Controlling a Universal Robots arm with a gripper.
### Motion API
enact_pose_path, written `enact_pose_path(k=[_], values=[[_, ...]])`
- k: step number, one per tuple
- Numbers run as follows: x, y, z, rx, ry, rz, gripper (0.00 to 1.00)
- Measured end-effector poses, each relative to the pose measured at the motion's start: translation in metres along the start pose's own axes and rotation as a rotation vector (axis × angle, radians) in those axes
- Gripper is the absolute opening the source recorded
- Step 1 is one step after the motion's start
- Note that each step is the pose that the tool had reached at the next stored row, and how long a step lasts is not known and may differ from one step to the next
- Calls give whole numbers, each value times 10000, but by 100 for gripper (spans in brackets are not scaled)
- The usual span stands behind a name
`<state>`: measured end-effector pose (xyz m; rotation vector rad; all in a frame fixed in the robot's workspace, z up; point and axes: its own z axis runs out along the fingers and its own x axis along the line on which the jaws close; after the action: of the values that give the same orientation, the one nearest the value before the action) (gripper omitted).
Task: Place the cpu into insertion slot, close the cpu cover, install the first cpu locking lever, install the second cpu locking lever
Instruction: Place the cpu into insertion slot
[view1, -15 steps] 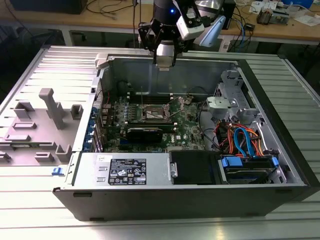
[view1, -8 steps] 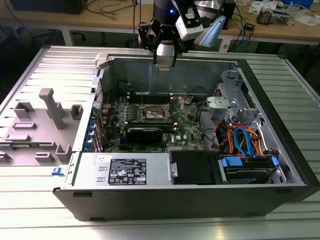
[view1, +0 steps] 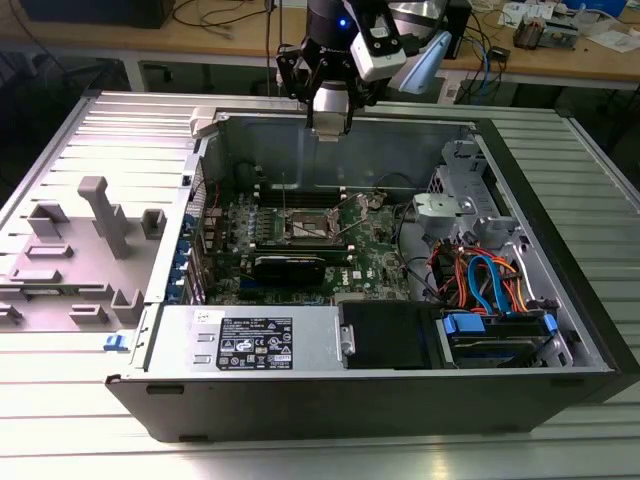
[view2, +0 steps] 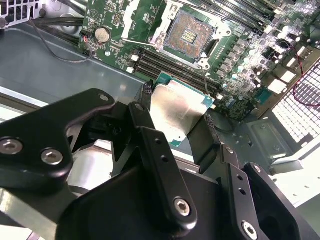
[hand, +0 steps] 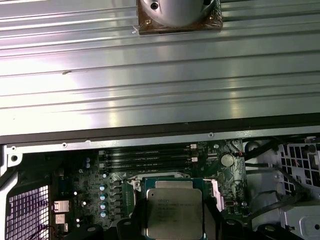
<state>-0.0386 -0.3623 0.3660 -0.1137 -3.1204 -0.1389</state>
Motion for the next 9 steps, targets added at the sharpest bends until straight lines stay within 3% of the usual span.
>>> enact_pose_path(k=[9], values=[[0,-1,0,1,-2,26,54]])
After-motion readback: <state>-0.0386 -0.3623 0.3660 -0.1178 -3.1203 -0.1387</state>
